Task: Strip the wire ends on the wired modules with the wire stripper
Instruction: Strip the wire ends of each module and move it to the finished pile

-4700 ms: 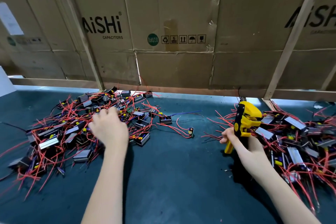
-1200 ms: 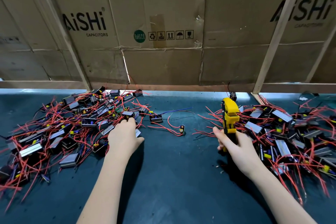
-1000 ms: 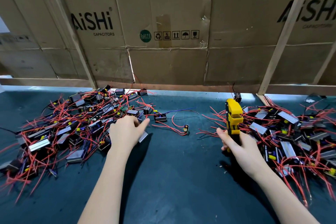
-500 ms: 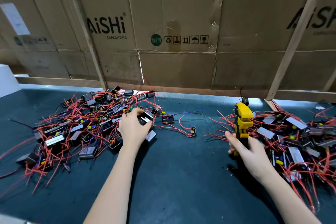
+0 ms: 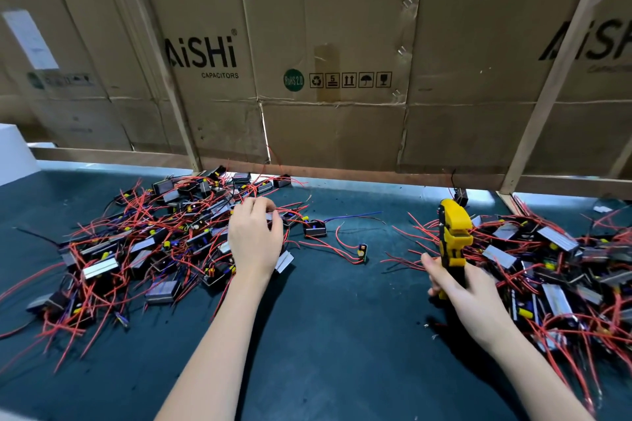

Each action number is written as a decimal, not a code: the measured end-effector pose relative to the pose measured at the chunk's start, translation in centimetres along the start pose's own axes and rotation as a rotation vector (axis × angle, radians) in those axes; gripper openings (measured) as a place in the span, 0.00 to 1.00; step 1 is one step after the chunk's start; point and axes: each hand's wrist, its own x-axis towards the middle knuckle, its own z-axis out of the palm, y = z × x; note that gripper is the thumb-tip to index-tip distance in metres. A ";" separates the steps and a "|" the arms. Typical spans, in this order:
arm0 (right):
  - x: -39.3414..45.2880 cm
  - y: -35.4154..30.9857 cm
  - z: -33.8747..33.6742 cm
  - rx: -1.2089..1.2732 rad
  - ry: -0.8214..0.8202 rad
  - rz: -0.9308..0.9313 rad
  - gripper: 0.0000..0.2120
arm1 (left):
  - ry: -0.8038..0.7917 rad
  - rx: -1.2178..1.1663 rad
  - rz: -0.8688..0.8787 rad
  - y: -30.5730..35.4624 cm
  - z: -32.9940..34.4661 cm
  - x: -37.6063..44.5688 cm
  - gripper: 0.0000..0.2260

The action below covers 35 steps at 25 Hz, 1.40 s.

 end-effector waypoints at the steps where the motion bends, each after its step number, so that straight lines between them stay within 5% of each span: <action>1: 0.1 0.0 -0.1 0.000 0.002 -0.003 0.24 | -0.079 -0.040 0.015 0.3 0.5 0.4 0.06; 5: 0.2 0.1 0.0 0.002 0.001 -0.006 0.27 | -0.476 0.120 0.051 0.5 2.5 1.8 0.10; 12: 0.2 0.0 -0.1 0.027 0.013 0.015 0.35 | -0.652 0.629 -0.006 2.7 3.7 4.6 0.08; 16: 0.3 0.0 0.0 0.022 0.014 -0.008 0.34 | -0.523 0.459 -0.144 2.7 2.8 5.9 0.08; 21: 0.3 0.0 -0.1 -0.041 0.017 -0.009 0.39 | 0.068 0.169 -0.036 4.1 -1.2 9.6 0.04; 23: 0.3 0.0 -0.1 -0.062 0.018 -0.018 0.38 | 0.011 0.172 0.003 4.2 -2.4 10.9 0.03; 27: 0.3 0.1 0.0 -0.063 0.011 -0.013 0.31 | -0.407 0.310 -0.068 4.4 -3.7 11.2 0.08; 30: 0.3 0.0 -0.1 -0.052 0.007 -0.005 0.29 | -0.169 0.440 -0.037 4.9 -4.5 10.6 0.14; 33: 0.3 0.0 -0.1 -0.065 -0.006 -0.007 0.23 | 0.059 0.021 0.134 7.2 -5.9 9.3 0.14; 35: 0.2 0.0 0.1 -0.072 -0.005 -0.007 0.20 | -0.191 -0.398 0.252 9.0 -6.3 7.3 0.13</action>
